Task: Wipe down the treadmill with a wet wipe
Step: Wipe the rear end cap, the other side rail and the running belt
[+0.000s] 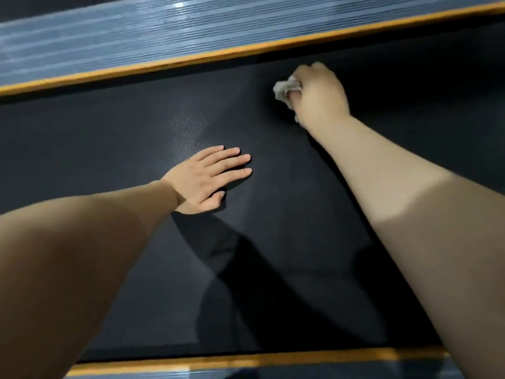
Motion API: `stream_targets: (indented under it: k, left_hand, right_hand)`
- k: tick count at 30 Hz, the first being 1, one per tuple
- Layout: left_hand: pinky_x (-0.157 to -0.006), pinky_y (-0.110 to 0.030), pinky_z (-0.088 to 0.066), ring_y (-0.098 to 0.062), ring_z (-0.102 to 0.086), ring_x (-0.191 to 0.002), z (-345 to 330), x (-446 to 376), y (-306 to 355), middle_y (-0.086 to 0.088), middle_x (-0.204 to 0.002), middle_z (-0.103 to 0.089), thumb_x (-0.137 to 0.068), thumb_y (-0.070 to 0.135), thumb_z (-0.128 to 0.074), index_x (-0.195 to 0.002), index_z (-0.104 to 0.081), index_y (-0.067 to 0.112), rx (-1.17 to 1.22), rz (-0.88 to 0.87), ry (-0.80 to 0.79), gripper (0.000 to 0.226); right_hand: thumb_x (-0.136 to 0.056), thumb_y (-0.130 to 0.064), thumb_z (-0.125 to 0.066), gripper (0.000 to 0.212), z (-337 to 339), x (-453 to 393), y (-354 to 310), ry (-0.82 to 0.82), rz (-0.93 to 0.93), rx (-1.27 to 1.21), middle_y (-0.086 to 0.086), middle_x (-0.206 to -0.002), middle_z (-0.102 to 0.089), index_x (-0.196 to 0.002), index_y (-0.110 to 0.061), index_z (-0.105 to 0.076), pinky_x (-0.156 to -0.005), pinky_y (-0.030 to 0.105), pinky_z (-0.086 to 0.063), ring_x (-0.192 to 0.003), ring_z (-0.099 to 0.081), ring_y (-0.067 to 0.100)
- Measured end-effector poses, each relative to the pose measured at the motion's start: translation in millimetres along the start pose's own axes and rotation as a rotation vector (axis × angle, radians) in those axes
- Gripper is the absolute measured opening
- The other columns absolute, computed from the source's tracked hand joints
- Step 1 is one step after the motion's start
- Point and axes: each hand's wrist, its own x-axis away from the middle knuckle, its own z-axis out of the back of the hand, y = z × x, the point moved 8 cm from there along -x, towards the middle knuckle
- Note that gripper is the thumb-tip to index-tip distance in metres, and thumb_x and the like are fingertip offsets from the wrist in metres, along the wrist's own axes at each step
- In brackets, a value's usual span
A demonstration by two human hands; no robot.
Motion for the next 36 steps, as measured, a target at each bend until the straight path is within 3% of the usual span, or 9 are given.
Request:
stream_targets:
  k: [5,12,15,18,21,24,28,33,36]
  left_hand:
    - [-0.122,-0.048,-0.018,-0.027,-0.022,-0.150,3.0,0.2,-0.7,-0.007,-0.161,-0.028,-0.094,0.039,-0.030,-0.153,-0.035,0.015,-0.002,0.018,-0.010,0.064]
    - [-0.119,-0.052,-0.024,-0.031,-0.026,-0.148,5.1,2.0,7.1,-0.010,-0.160,-0.031,-0.094,0.036,-0.034,-0.152,-0.037,0.012,-0.029,0.022,0.004,0.063]
    - [-0.119,-0.053,-0.024,-0.030,-0.024,-0.149,4.5,3.3,5.9,-0.008,-0.161,-0.029,-0.093,0.033,-0.036,-0.152,-0.036,0.013,-0.027,0.047,0.033,0.063]
    - [-0.120,-0.050,-0.022,-0.027,-0.022,-0.150,4.3,3.2,9.2,-0.004,-0.162,-0.027,-0.092,0.032,-0.037,-0.153,-0.035,0.015,-0.033,0.062,0.045,0.063]
    - [-0.120,-0.045,-0.021,-0.025,-0.024,-0.149,6.7,10.7,7.4,0.001,-0.162,-0.026,-0.092,0.033,-0.038,-0.154,-0.032,0.022,-0.106,0.120,0.056,0.063]
    - [-0.115,-0.043,-0.029,-0.031,-0.039,-0.141,12.7,32.2,3.8,-0.004,-0.156,-0.039,-0.090,0.035,-0.037,-0.147,-0.043,0.019,-0.145,0.464,0.214,0.060]
    - [-0.121,-0.048,-0.020,-0.035,-0.026,-0.147,-34.0,117.7,62.7,-0.010,-0.159,-0.032,-0.094,0.044,-0.036,-0.151,-0.039,0.015,0.106,0.965,0.418,0.063]
    - [-0.124,-0.041,-0.007,-0.022,-0.012,-0.152,-48.5,140.1,100.6,0.000,-0.164,-0.020,-0.090,0.052,-0.029,-0.155,-0.028,0.028,0.136,0.987,0.341,0.070]
    - [-0.124,-0.040,-0.008,-0.019,-0.012,-0.152,-48.8,141.1,95.6,0.002,-0.164,-0.022,-0.089,0.049,-0.029,-0.154,-0.030,0.030,0.148,0.999,0.352,0.068]
  right_hand:
    - [-0.088,-0.032,-0.036,0.036,-38.8,106.4,-23.4,-0.053,0.328,-0.123,0.010,-0.096,-0.057,-0.099,-0.016,-0.066,-0.075,0.045,-0.050,-0.090,-0.056,0.034]
    - [-0.075,-0.022,-0.062,0.019,-89.5,371.7,-57.6,-0.615,0.924,-0.138,-0.011,-0.083,-0.060,-0.092,-0.029,-0.067,-0.072,0.028,-0.051,-0.078,-0.057,0.013]
    - [-0.081,-0.033,-0.059,0.006,-87.0,364.3,-53.4,-0.466,1.087,-0.033,-0.008,-0.078,-0.055,-0.084,-0.029,-0.060,-0.064,0.029,-0.040,-0.071,-0.051,0.014]
    - [-0.075,-0.032,-0.054,0.009,-84.9,290.5,-66.0,-0.235,0.968,0.031,-0.005,-0.065,-0.055,-0.068,-0.026,-0.053,-0.055,0.027,-0.042,-0.060,-0.055,0.020]
    - [-0.079,-0.019,-0.050,0.014,-71.1,211.9,-48.9,0.076,0.453,-0.119,0.008,-0.078,-0.059,-0.078,-0.016,-0.064,-0.067,0.036,-0.049,-0.074,-0.057,0.028]
    - [-0.089,-0.014,-0.049,0.018,-60.2,194.0,-14.5,0.276,0.127,-0.351,0.012,-0.100,-0.057,-0.099,-0.006,-0.062,-0.079,0.039,-0.042,-0.093,-0.051,0.029]
    - [-0.092,-0.014,-0.043,0.021,-62.4,197.4,-18.1,0.252,0.170,-0.357,0.008,-0.104,-0.059,-0.105,-0.012,-0.060,-0.081,0.033,-0.039,-0.099,-0.051,0.027]
    - [-0.092,-0.014,-0.045,0.020,-56.4,200.7,-14.8,0.236,0.140,-0.365,-0.001,-0.094,-0.058,-0.099,-0.011,-0.064,-0.078,0.026,-0.034,-0.098,-0.053,0.024]
    - [-0.081,-0.014,-0.050,0.018,-56.5,241.0,-48.3,0.108,0.455,-0.305,-0.002,-0.075,-0.057,-0.085,-0.007,-0.066,-0.075,0.032,-0.040,-0.081,-0.056,0.028]
